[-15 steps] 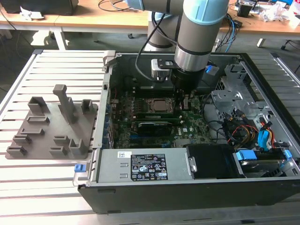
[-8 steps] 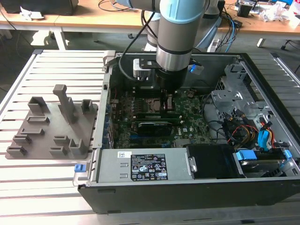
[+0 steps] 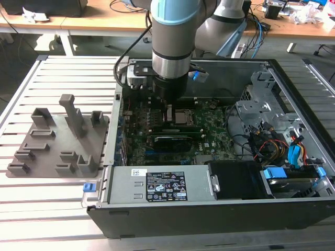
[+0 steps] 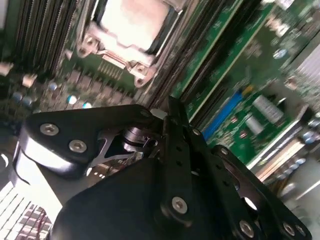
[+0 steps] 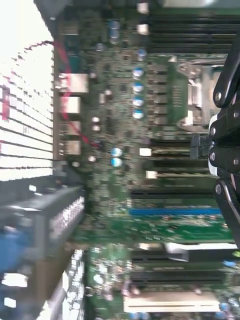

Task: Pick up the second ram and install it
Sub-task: 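Press down the second ram until it locks into place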

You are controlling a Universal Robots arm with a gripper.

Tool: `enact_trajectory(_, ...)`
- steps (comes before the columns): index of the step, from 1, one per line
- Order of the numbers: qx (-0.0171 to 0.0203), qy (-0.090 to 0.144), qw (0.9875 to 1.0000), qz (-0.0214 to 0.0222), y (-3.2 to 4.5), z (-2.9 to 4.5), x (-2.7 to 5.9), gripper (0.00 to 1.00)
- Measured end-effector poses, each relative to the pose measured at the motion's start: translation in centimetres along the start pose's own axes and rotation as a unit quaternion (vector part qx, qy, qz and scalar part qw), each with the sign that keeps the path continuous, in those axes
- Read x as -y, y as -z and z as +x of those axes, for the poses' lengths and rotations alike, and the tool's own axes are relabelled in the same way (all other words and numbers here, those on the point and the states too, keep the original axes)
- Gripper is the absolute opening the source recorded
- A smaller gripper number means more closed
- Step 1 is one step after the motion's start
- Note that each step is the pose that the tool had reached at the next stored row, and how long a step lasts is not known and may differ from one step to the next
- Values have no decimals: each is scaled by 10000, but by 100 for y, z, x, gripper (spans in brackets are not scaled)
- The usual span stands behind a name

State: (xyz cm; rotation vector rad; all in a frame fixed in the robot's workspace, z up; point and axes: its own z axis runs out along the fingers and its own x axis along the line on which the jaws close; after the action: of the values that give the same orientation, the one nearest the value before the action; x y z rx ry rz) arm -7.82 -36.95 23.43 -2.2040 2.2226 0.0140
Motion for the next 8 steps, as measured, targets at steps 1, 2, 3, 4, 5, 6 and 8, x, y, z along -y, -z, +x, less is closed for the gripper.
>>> enact_trajectory(1, 1, -1, 10000, 3, -5, -3, -60, 11)
enact_trajectory(2, 1, 0, 10000, 7, -9, -3, -111, 11)
enact_trajectory(3, 1, -1, 10000, 9, -11, -2, -134, 11)
enact_trajectory(4, 1, -1, 10000, 11, -19, -2, -153, 11)
enact_trajectory(5, 0, 0, 10000, 10, -31, -1, -161, 11)
enact_trajectory(6, 0, 0, 10000, 9, -38, -1, -162, 11)
enact_trajectory(8, -2, 0, 10000, 8, -62, -1, -163, 11)
